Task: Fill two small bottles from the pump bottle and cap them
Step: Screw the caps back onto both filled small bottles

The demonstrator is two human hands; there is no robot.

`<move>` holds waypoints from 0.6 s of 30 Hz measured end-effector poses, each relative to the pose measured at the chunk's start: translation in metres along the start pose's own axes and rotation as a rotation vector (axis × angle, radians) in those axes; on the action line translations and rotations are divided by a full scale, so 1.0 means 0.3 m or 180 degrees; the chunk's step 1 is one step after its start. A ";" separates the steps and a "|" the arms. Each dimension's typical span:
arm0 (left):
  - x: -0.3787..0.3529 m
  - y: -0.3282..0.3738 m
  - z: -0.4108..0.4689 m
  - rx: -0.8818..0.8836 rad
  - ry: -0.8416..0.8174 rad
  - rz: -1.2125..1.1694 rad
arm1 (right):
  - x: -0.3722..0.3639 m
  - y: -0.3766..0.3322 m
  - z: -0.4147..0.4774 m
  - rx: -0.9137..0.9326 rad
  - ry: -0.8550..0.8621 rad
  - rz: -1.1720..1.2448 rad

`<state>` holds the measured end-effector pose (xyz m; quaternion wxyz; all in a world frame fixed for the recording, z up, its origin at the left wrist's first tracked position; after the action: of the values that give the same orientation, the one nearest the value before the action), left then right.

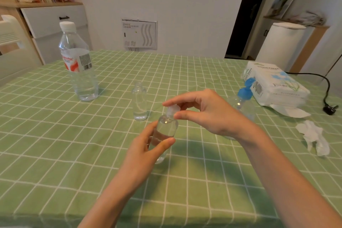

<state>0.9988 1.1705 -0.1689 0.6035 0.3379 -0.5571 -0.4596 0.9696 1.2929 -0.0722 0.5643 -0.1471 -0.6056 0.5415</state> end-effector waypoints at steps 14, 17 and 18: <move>-0.008 0.007 -0.001 0.0078 0.0008 -0.0094 | 0.000 0.049 0.004 -0.0262 0.0168 -0.0264; -0.006 0.009 0.000 0.0074 0.0012 -0.0105 | -0.010 0.034 -0.007 -0.0097 -0.0074 -0.0153; -0.008 0.009 -0.001 0.0076 0.0018 -0.0112 | -0.008 0.030 -0.007 -0.0057 -0.0035 -0.0219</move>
<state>0.9997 1.1736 -0.1672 0.5928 0.3562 -0.5548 -0.4625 0.9681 1.2955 -0.0814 0.5780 -0.1283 -0.6182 0.5170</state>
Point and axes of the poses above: each hand's wrist, its own z-axis towards the middle knuckle, its own x-axis out of the back of the hand, y = z × x, the point moved 7 cm from there along z, towards the middle knuckle, and after that the axes turned 12 degrees about z, right-handed, at the moved point
